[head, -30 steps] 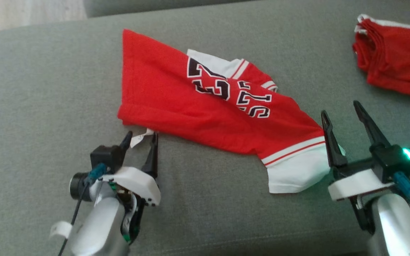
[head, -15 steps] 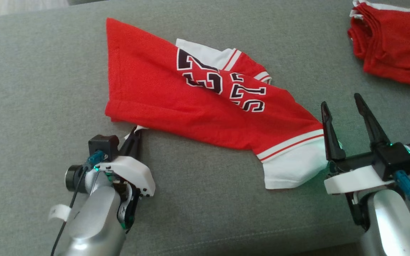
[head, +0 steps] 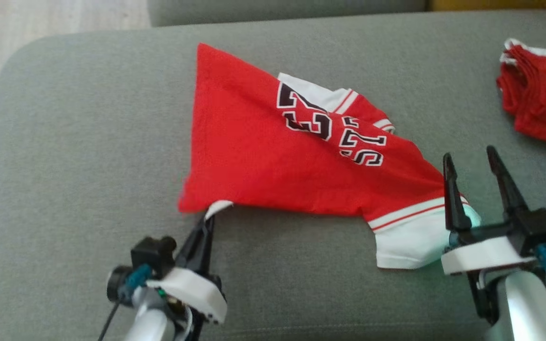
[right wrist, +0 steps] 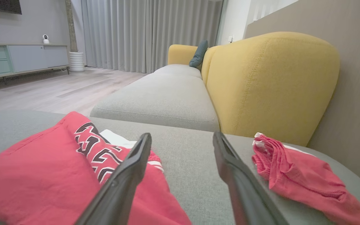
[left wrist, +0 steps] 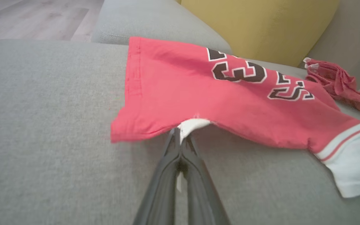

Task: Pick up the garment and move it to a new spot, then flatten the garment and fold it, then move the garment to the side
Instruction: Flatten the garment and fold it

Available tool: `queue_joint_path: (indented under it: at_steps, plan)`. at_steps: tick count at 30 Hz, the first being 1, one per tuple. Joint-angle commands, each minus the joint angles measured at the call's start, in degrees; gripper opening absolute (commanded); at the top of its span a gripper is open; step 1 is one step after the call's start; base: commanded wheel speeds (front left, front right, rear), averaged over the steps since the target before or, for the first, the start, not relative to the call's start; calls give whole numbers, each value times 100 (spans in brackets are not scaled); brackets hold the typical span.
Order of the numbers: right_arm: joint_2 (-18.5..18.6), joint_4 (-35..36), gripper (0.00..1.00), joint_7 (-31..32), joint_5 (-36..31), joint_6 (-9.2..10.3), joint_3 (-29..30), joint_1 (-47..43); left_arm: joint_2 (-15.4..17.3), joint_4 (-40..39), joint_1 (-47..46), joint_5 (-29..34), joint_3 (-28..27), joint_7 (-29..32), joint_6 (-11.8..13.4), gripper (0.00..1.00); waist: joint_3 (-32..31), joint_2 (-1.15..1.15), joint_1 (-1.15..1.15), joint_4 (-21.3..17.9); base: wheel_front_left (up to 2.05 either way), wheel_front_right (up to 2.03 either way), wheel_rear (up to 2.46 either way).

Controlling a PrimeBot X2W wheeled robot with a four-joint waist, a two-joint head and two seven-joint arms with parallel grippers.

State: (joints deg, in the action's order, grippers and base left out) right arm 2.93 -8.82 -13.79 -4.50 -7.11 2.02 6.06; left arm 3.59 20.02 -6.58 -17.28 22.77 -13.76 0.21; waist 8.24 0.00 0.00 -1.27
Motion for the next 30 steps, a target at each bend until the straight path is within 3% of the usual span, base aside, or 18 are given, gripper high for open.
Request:
queue_joint_path:
  at_steps: [1,6,12,14,15,30]
  plan:
    - [3,151,100,-67,51,-37,-130,51,80,-269,-82,24,-135,36,37,0,-107,0,0,112,0,0,0]
    - [-3,107,100,-64,144,-37,-187,-27,121,-518,353,-122,-116,320,122,0,-150,0,0,165,0,0,0]
    - [-4,29,100,-40,228,-37,-169,-61,79,-278,444,-301,-113,377,153,0,-148,0,0,118,0,0,0]
    - [-4,40,100,-42,253,-37,-121,-70,61,-206,410,-319,-97,341,177,94,-142,0,0,95,0,0,0]
    - [-4,54,100,-42,269,-37,-95,-77,53,-179,396,-338,-96,321,181,100,-140,0,0,84,0,0,0]
    - [-5,366,100,-99,534,-37,410,-93,86,-657,220,-415,-445,-45,369,100,-427,0,0,113,0,0,0]
